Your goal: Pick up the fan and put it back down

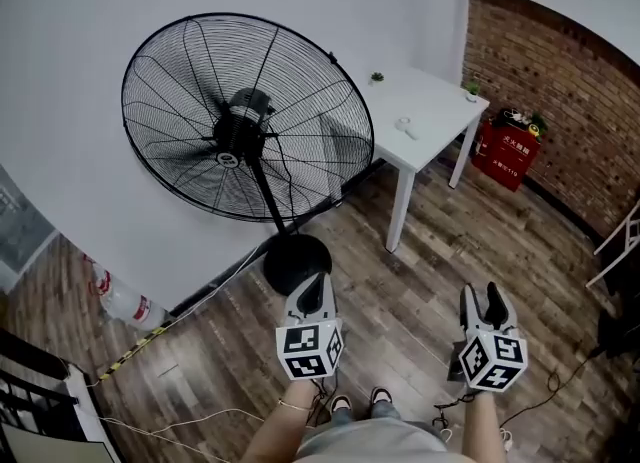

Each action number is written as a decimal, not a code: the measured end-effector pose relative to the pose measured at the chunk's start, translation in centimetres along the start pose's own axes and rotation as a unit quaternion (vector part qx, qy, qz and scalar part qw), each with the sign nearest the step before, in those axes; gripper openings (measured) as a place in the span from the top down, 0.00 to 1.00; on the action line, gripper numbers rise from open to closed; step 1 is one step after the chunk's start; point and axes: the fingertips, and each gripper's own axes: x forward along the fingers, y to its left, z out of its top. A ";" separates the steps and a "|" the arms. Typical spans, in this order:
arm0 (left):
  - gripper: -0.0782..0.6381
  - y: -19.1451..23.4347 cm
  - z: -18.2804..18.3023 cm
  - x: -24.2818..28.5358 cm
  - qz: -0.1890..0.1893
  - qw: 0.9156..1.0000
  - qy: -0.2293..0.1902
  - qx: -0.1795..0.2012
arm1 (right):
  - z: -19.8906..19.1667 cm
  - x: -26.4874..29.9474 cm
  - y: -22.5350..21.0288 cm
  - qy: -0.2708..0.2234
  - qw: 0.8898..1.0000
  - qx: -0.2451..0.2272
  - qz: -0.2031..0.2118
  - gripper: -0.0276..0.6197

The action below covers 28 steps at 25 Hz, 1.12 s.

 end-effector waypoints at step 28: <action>0.88 -3.9 1.2 4.2 0.098 0.995 -0.009 0.002 | 1.3 7.5 -8.4 0.011 0.997 0.033 0.065 0.61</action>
